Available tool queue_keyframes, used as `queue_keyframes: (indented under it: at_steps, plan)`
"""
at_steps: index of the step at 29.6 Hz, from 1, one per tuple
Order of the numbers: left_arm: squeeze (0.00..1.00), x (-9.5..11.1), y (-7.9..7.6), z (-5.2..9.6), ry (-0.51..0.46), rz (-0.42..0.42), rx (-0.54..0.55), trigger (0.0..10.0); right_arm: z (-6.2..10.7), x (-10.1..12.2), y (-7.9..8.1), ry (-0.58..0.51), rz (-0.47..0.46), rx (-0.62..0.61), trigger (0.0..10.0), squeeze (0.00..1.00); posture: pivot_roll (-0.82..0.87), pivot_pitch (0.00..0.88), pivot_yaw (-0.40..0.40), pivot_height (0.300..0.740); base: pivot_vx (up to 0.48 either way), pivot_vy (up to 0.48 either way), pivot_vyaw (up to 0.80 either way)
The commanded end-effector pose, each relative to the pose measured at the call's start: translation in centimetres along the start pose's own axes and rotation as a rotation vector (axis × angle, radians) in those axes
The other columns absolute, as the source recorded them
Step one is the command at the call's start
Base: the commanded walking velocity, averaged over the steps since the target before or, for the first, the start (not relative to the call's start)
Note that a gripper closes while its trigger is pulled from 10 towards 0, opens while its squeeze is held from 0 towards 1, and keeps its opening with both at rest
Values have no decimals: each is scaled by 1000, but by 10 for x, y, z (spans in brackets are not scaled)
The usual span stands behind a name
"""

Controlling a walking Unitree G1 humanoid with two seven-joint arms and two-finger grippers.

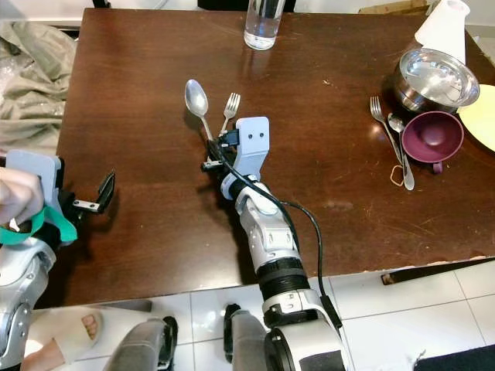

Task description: Setting the table

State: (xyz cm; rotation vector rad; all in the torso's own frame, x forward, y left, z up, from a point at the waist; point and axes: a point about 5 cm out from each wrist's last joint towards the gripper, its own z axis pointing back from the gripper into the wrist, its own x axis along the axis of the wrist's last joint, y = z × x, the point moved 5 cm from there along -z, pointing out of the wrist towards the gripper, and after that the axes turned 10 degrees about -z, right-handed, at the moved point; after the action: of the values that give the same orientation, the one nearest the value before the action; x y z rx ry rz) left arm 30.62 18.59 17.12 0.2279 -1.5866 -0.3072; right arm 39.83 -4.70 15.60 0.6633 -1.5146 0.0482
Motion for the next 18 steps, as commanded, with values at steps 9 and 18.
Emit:
queue_keyframes:
  at_steps: [9,18]
  plan:
    - [0,-5,0,1,16,-8,3,10000,3,-5,-2,18,-1,-11,10000,0,42,140,17,740,0,0,0]
    - [0,-5,0,1,14,-7,3,10000,3,-5,-2,18,-3,-13,10000,0,41,141,17,740,0,0,0]
